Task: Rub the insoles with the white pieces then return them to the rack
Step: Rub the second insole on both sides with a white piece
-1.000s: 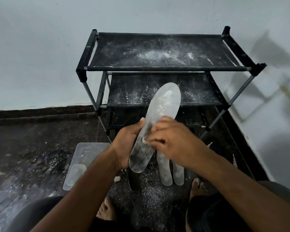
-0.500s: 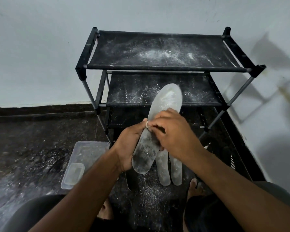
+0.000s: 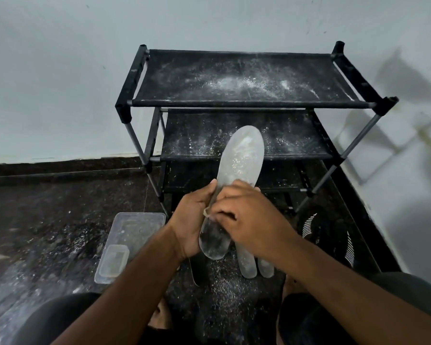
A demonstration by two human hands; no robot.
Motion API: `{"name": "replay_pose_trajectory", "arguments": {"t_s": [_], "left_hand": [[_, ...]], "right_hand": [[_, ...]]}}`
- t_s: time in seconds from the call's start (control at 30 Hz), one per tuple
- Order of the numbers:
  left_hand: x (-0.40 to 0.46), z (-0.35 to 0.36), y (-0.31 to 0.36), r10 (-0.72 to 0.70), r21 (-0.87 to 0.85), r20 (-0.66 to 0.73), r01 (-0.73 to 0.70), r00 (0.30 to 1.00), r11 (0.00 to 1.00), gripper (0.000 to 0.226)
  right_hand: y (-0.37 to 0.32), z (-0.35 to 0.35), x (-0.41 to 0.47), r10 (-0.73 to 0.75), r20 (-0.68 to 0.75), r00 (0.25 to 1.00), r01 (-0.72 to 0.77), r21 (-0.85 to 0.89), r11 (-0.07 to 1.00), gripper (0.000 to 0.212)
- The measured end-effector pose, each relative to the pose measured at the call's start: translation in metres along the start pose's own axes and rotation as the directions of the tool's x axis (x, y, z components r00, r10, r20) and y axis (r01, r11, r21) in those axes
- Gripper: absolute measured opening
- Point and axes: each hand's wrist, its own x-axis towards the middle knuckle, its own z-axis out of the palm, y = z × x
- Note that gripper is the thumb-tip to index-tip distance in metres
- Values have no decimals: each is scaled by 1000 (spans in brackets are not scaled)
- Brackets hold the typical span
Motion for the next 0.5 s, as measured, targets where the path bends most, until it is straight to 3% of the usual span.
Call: {"name": "replay_pose_trajectory", "arguments": {"t_s": [0.1, 0.17, 0.23, 0.3, 0.43, 0.5], "left_hand": [[1, 1, 1, 32, -57, 37, -30, 999, 998, 53], [3, 0, 1, 37, -42, 25, -36, 999, 998, 52], [1, 0, 0, 22, -23, 29, -21, 999, 1000, 54], [0, -1, 0, 9, -30, 48, -8, 999, 1000, 54], [0, -1, 1, 15, -83, 105, -6, 994, 997, 54], [-1, 0, 3, -1, -84, 139, 13, 990, 996, 54]], "right_hand": [[14, -11, 6, 65, -213, 975, -82, -68, 994, 15], [10, -7, 6, 68, -185, 980, -84, -85, 993, 15], [-1, 5, 2, 24, -58, 998, -25, -12, 1000, 15], [-3, 4, -1, 1, -22, 1000, 0, 51, 999, 14], [11, -13, 5, 41, -236, 971, -54, -49, 997, 14], [5, -10, 6, 10, -207, 978, -22, -58, 998, 13]]}}
